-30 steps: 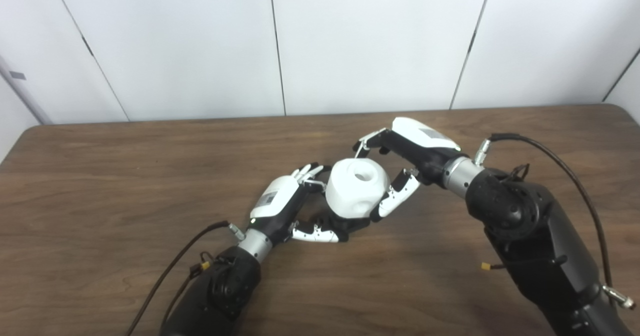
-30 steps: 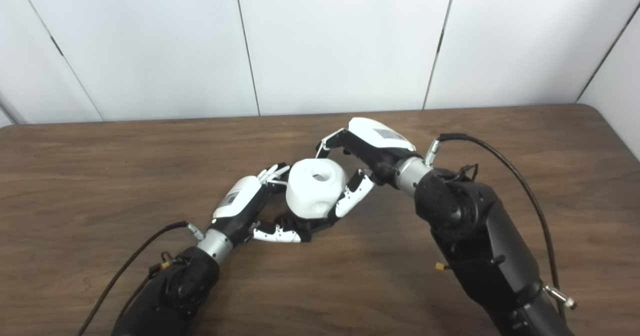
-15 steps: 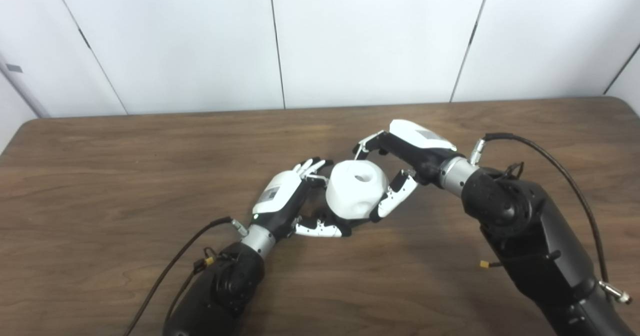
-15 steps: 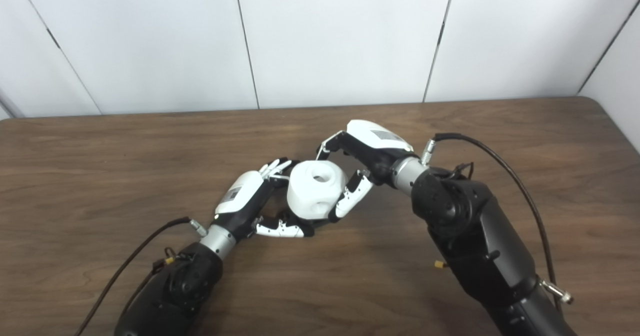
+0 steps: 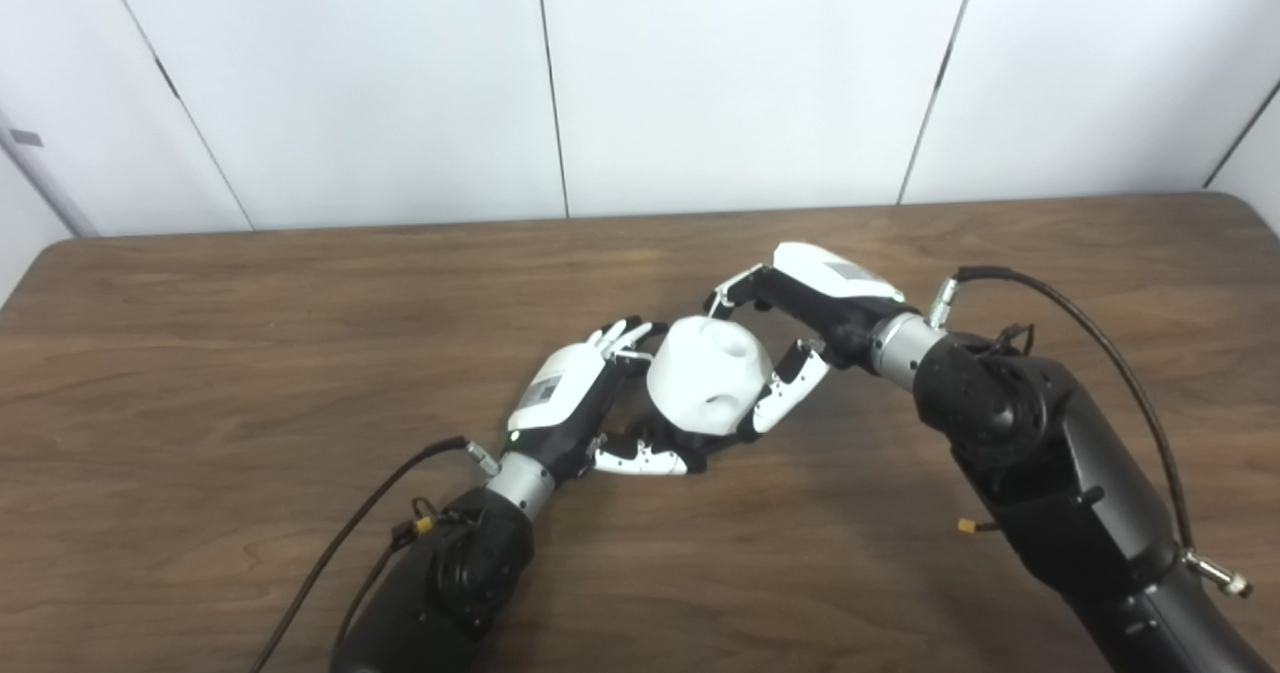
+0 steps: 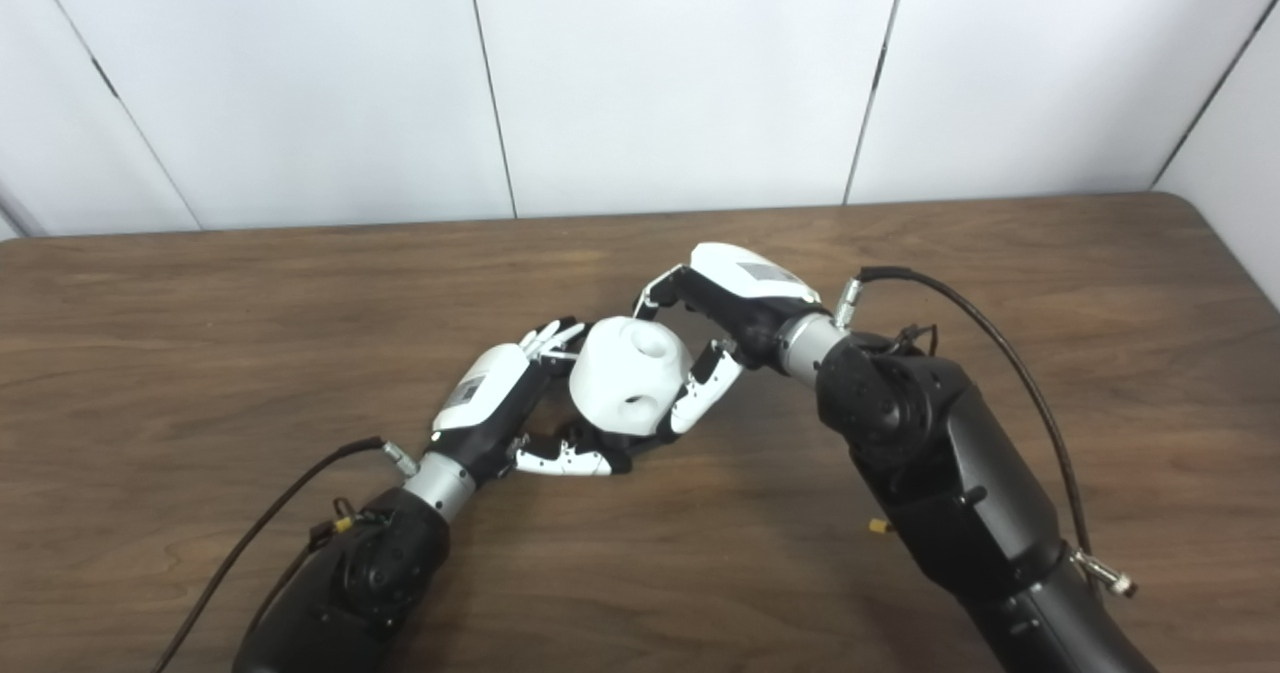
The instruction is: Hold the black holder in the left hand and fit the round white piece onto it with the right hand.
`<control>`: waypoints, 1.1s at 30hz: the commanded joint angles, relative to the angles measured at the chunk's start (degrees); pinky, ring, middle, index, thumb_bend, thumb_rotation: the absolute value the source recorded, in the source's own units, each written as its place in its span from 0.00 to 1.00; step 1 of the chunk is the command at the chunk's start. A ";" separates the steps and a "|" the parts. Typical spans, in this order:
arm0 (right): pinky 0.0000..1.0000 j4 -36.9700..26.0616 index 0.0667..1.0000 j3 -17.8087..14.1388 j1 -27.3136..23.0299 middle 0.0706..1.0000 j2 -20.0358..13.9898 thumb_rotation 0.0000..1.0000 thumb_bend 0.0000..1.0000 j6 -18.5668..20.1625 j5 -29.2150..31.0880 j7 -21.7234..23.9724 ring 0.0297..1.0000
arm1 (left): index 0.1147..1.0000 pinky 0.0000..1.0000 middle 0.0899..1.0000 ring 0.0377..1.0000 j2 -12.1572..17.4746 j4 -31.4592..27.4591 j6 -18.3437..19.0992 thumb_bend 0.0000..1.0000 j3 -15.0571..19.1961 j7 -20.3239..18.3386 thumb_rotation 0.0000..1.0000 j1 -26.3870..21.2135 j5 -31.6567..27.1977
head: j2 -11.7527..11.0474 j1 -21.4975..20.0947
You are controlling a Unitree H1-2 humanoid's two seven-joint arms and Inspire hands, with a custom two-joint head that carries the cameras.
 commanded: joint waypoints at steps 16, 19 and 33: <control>0.84 -0.43 0.45 1.20 -5.11 0.78 -0.18 0.13 0.52 -1.01 -1.19 -0.89 0.83 | 0.42 1.00 0.93 1.00 -2.04 2.31 1.22 0.52 -4.32 -4.28 0.06 3.03 0.57 | 0.34 0.48; 0.82 -1.50 0.45 2.24 -6.47 0.78 -0.96 0.13 0.52 -1.26 -2.12 0.52 0.83 | 0.42 1.00 0.92 1.00 -2.11 2.57 1.25 0.52 -4.49 -4.17 0.06 2.85 0.86 | 0.42 0.31; 0.79 -2.86 0.45 4.05 -9.57 0.78 -1.95 0.13 0.52 -2.77 -3.62 4.28 0.83 | 0.42 1.00 0.92 1.00 -2.36 3.08 1.64 0.52 -4.83 -4.07 0.06 2.47 0.71 | 0.79 0.44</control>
